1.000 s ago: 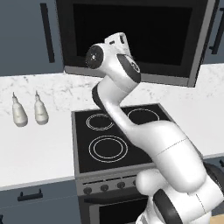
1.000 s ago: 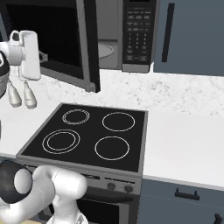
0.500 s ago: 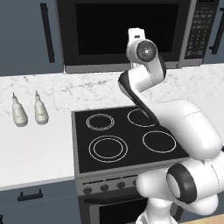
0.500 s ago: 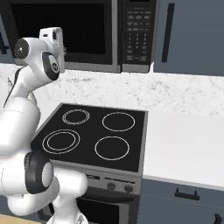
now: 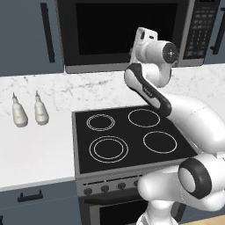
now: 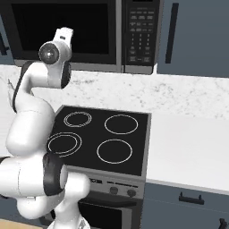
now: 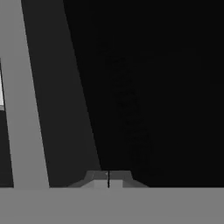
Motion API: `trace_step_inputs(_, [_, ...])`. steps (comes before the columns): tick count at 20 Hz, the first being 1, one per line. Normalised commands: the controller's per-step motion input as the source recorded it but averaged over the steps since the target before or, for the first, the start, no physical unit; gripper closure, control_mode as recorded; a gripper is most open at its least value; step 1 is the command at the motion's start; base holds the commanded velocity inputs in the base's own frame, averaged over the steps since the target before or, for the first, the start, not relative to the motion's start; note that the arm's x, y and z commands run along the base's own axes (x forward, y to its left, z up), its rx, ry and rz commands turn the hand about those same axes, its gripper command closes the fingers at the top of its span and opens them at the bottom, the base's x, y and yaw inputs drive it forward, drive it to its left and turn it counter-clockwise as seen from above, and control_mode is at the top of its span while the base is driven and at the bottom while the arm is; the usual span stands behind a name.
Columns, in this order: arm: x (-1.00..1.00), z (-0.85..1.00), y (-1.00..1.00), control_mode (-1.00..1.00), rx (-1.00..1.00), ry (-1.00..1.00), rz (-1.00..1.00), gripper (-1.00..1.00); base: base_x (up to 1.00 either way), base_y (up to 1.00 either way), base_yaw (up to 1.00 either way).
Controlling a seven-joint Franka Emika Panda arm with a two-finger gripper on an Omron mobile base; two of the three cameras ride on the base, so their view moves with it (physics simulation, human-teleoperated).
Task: Open the microwave, place the bowl with waffle inside the microwave, then close the microwave door and turn it on.
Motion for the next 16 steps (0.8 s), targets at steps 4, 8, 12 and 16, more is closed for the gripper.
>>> trace_step_inputs(4, [-0.43, 0.0, -0.95, -1.0, 0.24, -0.19, 0.2, 1.0, 0.0, 0.0, 0.0])
trace_step_inputs(8, [-0.59, 0.11, -1.0, -1.0, 0.05, -0.15, 0.17, 1.0, 0.0, 0.0, 0.0])
trace_step_inputs(12, [-0.49, 0.01, -1.0, -1.0, 0.01, -0.1, 0.23, 1.0, 0.0, 0.0, 0.0])
trace_step_inputs(16, [-0.26, 0.0, -1.0, -1.0, 0.05, -0.08, 0.26, 1.0, 0.0, 0.0, 0.0])
